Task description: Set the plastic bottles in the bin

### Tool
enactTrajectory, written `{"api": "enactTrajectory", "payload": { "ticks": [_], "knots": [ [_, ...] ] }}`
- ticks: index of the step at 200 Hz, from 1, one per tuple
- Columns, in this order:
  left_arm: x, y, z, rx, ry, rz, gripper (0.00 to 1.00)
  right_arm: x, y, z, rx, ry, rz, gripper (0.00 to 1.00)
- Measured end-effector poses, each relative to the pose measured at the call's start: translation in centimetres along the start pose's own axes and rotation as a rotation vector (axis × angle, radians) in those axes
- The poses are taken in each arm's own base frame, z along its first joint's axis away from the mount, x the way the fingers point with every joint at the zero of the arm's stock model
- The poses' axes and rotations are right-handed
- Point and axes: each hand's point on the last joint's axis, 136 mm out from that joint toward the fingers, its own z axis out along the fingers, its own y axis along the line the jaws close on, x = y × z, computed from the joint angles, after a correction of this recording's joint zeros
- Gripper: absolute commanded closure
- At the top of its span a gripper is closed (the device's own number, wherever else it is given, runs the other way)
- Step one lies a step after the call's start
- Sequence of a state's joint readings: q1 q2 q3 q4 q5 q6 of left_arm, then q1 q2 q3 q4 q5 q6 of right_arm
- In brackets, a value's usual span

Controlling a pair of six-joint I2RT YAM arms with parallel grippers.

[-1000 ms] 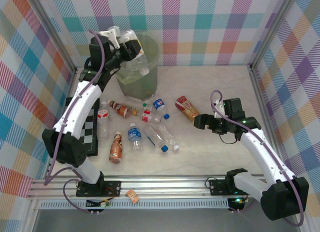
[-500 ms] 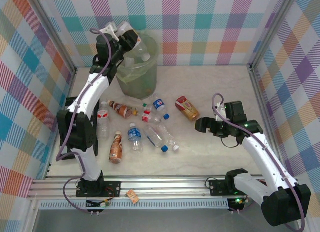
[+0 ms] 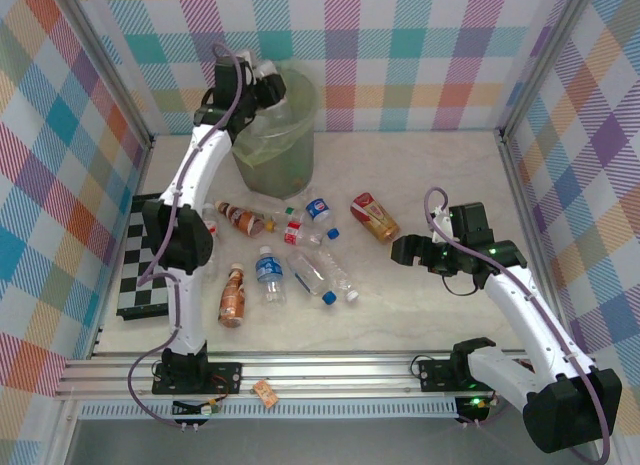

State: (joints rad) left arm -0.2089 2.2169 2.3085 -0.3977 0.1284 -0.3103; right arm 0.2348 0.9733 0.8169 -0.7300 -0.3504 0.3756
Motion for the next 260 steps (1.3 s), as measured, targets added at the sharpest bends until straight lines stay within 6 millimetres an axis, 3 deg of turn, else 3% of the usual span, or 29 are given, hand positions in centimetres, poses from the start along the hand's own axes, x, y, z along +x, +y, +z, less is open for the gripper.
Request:
{"api": "enactTrajectory", "payload": {
  "ticks": [23, 40, 90, 154, 188, 220, 245, 260],
  "knots": [
    [3.9, 1.5, 1.4, -0.046, 0.124, 0.047, 0.34, 0.2, -0.1, 0.0, 0.005, 0.006, 0.001, 0.11],
    [5.8, 2.1, 1.6, -0.066, 0.189, 0.07, 0.24, 0.2, -0.2, 0.0, 0.007, 0.008, 0.002, 0.1],
    [5.2, 1.5, 1.0, -0.054, 0.194, 0.113, 0.08, 0.3, -0.9, 0.7, 0.037, 0.03, -0.005, 0.08],
    [5.1, 1.1, -0.1, -0.046, 0.212, 0.126, 0.05, 0.0, -1.6, 0.7, 0.079, 0.02, -0.035, 0.01],
    [2.3, -0.7, -3.9, -0.03, 0.173, 0.158, 0.03, -0.6, -2.5, 1.6, 0.124, 0.046, -0.06, 0.01],
    [-0.9, -3.0, -10.4, -0.001, 0.099, 0.199, 0.01, -1.9, -3.0, 2.5, 0.159, 0.058, -0.108, 0.0],
    [-1.0, -3.8, -15.7, 0.011, 0.068, 0.212, 0.0, -3.1, -3.6, 3.3, 0.192, 0.067, -0.155, 0.03],
    [0.3, -3.6, -18.2, 0.014, 0.069, 0.203, 0.0, -4.2, -3.9, 4.0, 0.218, 0.069, -0.188, 0.04]
  ]
}}
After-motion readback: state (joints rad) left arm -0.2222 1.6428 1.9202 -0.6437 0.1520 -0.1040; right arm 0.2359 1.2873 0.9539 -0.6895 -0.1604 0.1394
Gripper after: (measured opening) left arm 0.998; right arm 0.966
